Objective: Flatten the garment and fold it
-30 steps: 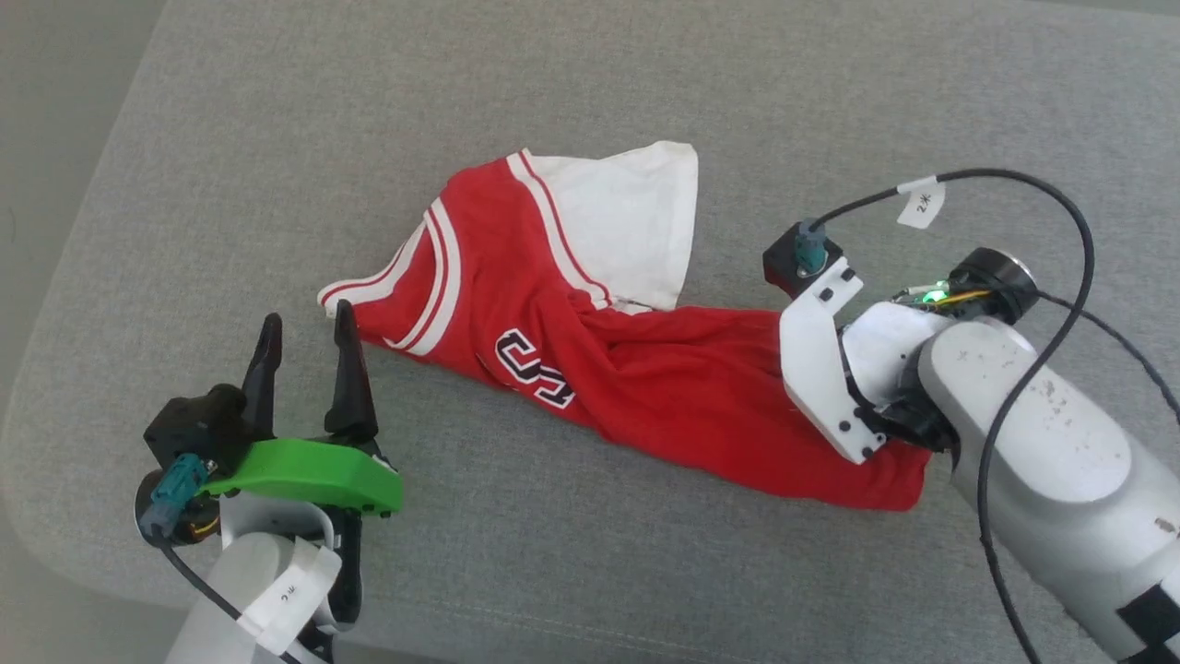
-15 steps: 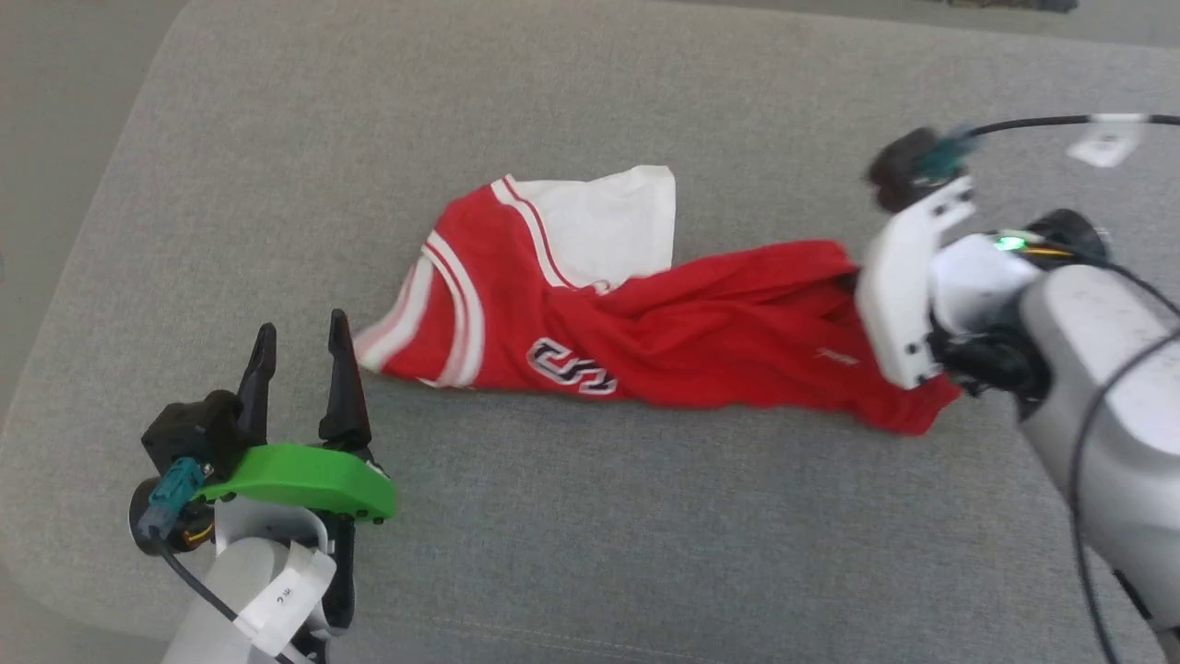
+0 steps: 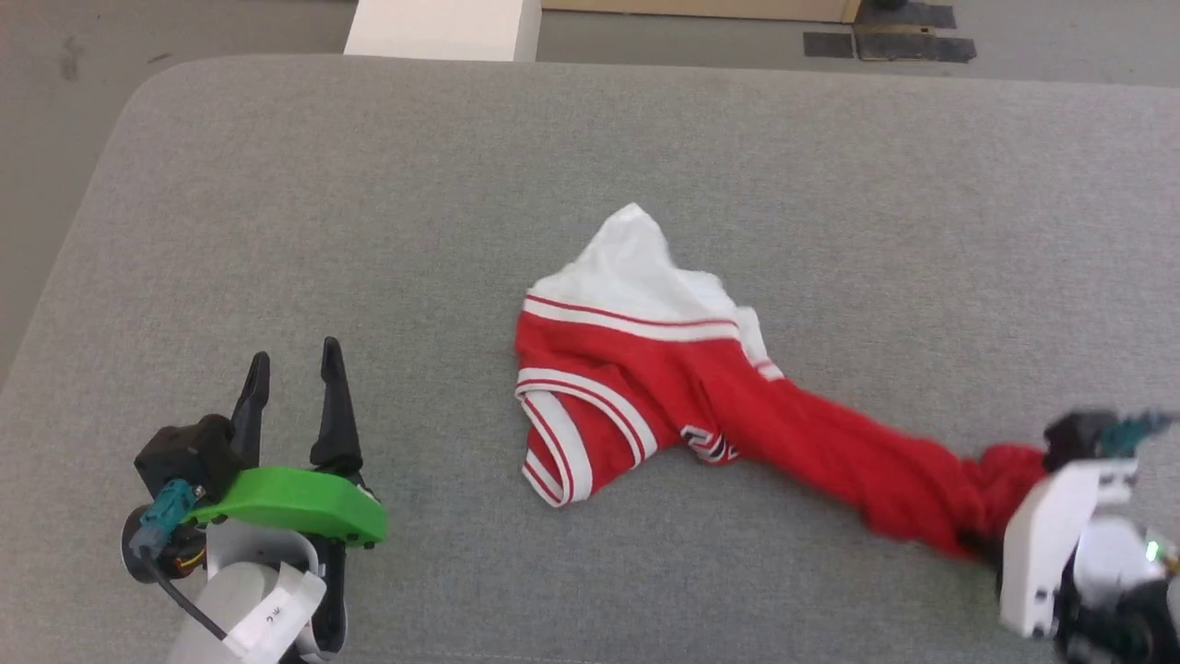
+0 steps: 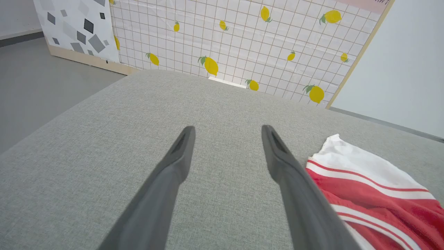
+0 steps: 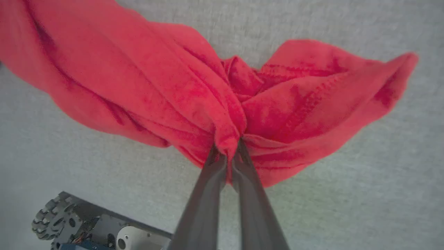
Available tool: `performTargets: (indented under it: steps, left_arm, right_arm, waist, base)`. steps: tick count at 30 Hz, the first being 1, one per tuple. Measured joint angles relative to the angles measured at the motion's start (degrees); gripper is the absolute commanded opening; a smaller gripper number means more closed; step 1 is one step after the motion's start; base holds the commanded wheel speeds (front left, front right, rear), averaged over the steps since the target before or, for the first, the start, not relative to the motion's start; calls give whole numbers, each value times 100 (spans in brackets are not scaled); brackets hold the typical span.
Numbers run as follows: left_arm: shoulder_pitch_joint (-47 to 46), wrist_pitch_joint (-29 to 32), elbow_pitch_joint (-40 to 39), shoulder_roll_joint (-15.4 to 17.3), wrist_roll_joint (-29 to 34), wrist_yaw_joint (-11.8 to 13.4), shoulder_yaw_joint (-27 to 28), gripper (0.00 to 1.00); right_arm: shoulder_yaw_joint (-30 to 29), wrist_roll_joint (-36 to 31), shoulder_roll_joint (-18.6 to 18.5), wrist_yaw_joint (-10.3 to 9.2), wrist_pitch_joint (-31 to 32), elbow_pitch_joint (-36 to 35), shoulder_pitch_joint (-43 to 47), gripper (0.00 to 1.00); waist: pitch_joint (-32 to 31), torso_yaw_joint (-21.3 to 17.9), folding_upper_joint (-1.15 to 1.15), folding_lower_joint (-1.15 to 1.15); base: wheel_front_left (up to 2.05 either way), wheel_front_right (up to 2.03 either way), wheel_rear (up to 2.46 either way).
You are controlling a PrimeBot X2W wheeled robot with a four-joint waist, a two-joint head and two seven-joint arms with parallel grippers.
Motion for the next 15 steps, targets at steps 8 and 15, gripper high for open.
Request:
performTargets:
  steps: [8, 15]
  left_arm:
    - [33, 41, -11, 7, -33, 18, -1, 100]
    - [52, 42, -8, 15, -69, 19, -12, 100]
  right_arm:
    - [-586, -177, 853, -1, 180, -893, 847, 100]
    - [-1346, -192, 1250, -1, -1261, -1468, 569, 100]
  waist:
    - [-58, -93, 0, 0]
    - [-141, -91, 0, 0]
  base:
    - [0, 0, 0]
    - [0, 0, 0]
